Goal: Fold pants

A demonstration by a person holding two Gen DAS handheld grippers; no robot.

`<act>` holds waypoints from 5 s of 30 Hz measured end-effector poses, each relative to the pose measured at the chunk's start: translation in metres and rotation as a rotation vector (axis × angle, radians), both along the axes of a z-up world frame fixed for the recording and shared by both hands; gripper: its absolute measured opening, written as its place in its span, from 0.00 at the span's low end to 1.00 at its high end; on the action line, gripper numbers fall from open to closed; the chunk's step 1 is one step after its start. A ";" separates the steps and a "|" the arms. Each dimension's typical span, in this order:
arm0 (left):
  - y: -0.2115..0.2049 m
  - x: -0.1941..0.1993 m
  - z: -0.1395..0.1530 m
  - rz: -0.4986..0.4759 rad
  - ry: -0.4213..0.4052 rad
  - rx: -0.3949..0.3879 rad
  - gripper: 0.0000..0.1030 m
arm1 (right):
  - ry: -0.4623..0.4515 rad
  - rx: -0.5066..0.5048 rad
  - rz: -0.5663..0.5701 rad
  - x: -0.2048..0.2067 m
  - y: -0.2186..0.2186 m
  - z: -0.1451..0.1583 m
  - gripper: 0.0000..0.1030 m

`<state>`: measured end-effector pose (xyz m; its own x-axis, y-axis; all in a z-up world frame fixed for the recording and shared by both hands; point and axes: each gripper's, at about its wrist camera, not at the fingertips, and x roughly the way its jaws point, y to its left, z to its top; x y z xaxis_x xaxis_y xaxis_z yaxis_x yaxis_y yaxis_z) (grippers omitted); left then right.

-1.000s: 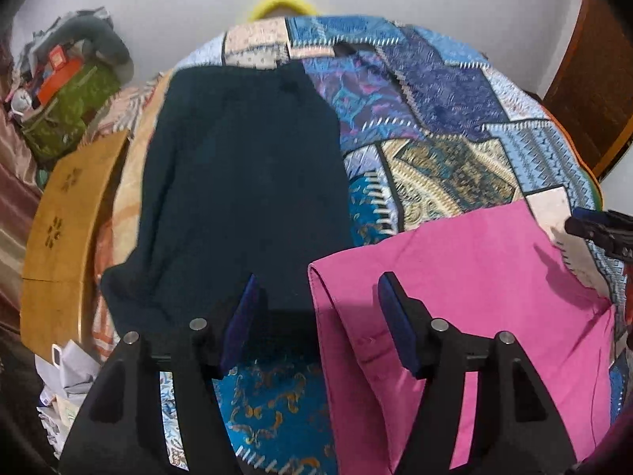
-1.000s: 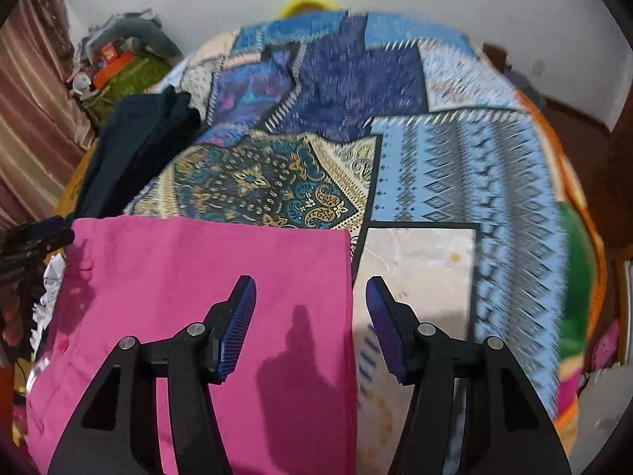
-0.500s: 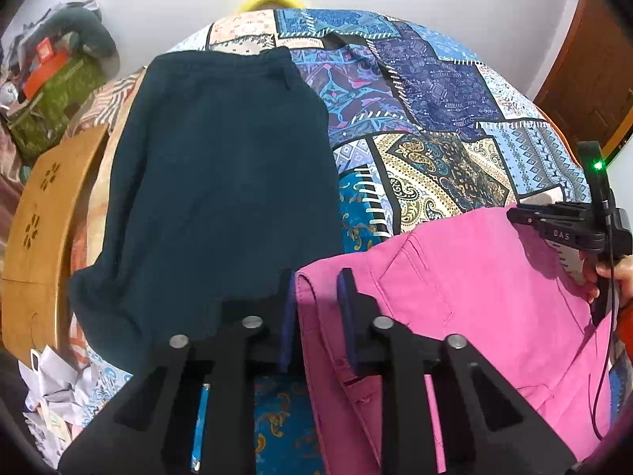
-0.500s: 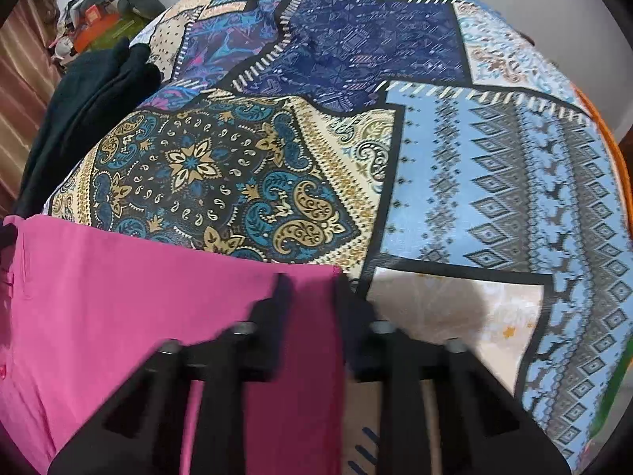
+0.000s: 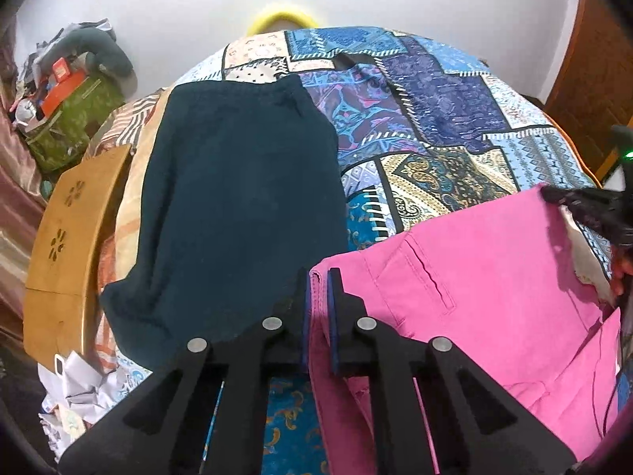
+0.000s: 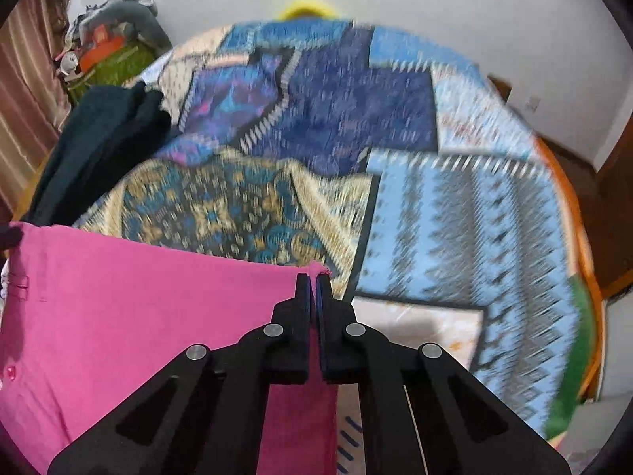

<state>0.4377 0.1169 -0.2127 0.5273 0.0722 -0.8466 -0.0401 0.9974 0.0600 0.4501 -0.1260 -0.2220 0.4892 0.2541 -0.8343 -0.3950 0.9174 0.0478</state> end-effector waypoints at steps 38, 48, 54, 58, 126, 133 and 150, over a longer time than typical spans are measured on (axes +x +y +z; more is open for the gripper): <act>-0.046 -0.188 0.099 -0.128 -0.273 0.078 0.07 | -0.231 0.223 -0.008 -0.196 -0.066 0.121 0.02; -0.059 -0.234 0.047 -0.168 -0.165 0.066 0.07 | -0.130 0.242 -0.042 -0.247 -0.075 0.070 0.02; -0.067 -0.247 0.019 -0.188 -0.088 0.089 0.07 | -0.091 0.208 -0.063 -0.265 -0.081 0.043 0.03; -0.067 -0.250 0.014 -0.195 -0.070 0.091 0.07 | -0.059 0.179 -0.064 -0.273 -0.083 0.030 0.04; -0.155 -0.233 0.029 -0.433 -0.119 0.291 0.13 | -0.091 0.216 0.262 -0.264 -0.001 0.051 0.04; -0.163 -0.247 0.013 -0.471 -0.050 0.288 0.14 | -0.072 0.172 0.269 -0.280 -0.005 0.036 0.04; -0.112 -0.256 0.063 -0.328 -0.072 0.011 0.17 | -0.062 0.293 0.204 -0.287 -0.011 0.062 0.10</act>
<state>0.1820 0.0046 -0.1496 0.5828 -0.1024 -0.8062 0.2785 0.9571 0.0798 0.1635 -0.1371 -0.1602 0.4513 0.5758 -0.6818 -0.5788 0.7704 0.2675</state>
